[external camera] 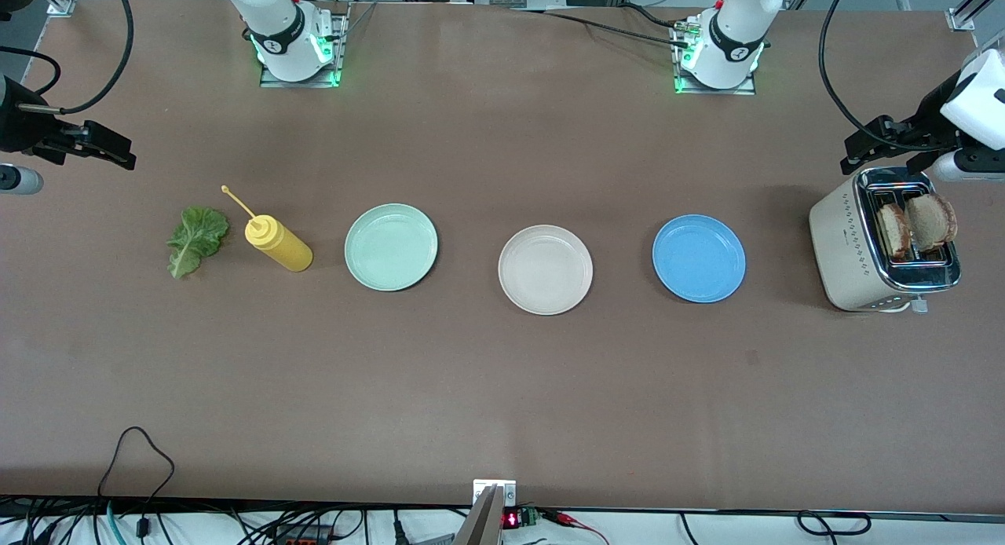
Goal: Make sandwich in beige plate with both arms
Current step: 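Reach the left gripper to the toaster and grasp a bread slice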
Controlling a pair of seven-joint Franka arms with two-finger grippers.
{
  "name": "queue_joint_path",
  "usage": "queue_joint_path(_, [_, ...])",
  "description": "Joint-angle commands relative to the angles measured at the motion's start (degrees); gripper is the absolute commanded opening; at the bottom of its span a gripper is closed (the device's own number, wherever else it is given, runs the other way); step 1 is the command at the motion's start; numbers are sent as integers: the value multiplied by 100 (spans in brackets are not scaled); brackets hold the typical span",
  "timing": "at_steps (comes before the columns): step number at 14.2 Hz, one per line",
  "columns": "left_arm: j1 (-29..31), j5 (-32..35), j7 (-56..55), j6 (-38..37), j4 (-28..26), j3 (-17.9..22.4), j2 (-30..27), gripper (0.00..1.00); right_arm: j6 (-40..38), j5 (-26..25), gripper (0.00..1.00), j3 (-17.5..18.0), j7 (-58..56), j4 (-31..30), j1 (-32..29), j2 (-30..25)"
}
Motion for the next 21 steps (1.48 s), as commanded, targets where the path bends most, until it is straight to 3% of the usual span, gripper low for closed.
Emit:
queue_joint_path(1, [39, -50, -29, 17, -189, -23, -191, 100, 74, 57, 100, 3, 72, -109, -11, -109])
queue_joint_path(5, [39, -24, -64, -10, -128, 3, -95, 100, 83, 57, 100, 11, 63, -109, 6, -109])
queue_joint_path(10, [268, -24, -55, 17, 74, 74, 808, 100, 39, 48, 100, -6, -34, -74, -46, -65])
queue_joint_path(15, [1075, -7, 129, -1, 680, 83, 1802, 100, 74, 13, 100, -15, -69, -56, -99, 338])
queue_joint_path(21, [1778, 186, 155, -10, 1033, 118, 2629, 100, 48, 39, 100, -24, -587, -56, -599, 699])
